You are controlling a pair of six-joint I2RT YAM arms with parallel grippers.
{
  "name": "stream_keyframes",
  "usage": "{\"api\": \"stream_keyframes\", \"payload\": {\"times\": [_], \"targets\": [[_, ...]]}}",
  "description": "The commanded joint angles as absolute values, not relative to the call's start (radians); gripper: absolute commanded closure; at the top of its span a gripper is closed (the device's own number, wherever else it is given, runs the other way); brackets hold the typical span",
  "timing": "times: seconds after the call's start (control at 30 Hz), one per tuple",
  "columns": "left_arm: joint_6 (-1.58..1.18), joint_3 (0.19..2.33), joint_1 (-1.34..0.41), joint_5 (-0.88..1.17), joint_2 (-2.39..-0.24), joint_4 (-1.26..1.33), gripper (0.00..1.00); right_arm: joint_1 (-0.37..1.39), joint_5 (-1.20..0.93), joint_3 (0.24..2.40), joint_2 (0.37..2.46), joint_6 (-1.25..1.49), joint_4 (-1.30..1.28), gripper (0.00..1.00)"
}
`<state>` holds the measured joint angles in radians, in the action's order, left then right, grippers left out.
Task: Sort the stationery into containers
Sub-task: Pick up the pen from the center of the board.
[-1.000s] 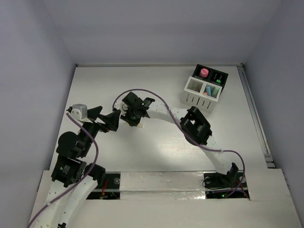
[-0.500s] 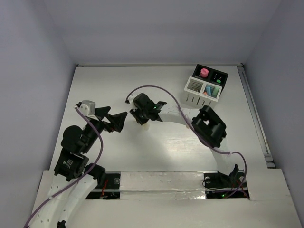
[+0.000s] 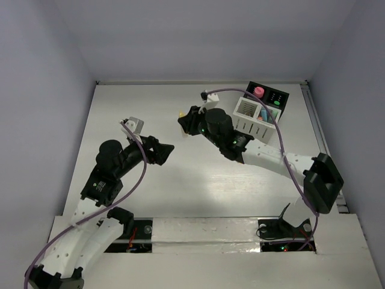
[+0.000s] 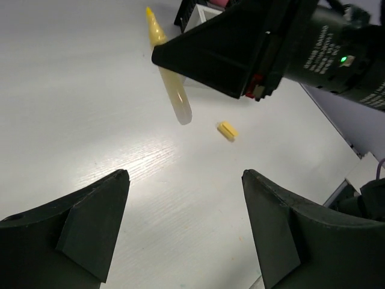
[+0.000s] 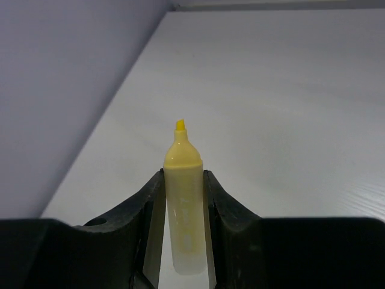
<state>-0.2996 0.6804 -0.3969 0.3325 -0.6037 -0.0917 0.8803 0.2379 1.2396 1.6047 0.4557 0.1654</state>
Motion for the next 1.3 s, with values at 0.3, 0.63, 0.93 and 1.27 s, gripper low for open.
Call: {"api": "stream_keyframes", "payload": {"times": [0.3, 0.63, 0.93, 1.27], "targets": [[-0.318, 0.683, -0.391, 0.429, -0.664, -0.008, 0.31, 0.994, 0.281, 1.120, 1.529, 0.634, 0.497, 1.00], [-0.302, 0.693, -0.391, 0.365, -0.673, -0.018, 0.43, 1.069, 0.308, 1.144, 1.549, 0.626, 0.551, 1.00], [-0.296, 0.695, -0.391, 0.341, -0.658, -0.020, 0.72, 1.088, 0.308, 1.131, 1.540, 0.630, 0.557, 1.00], [-0.285, 0.700, -0.391, 0.319, -0.635, -0.032, 1.00, 1.088, 0.308, 1.108, 1.477, 0.647, 0.489, 0.97]]}}
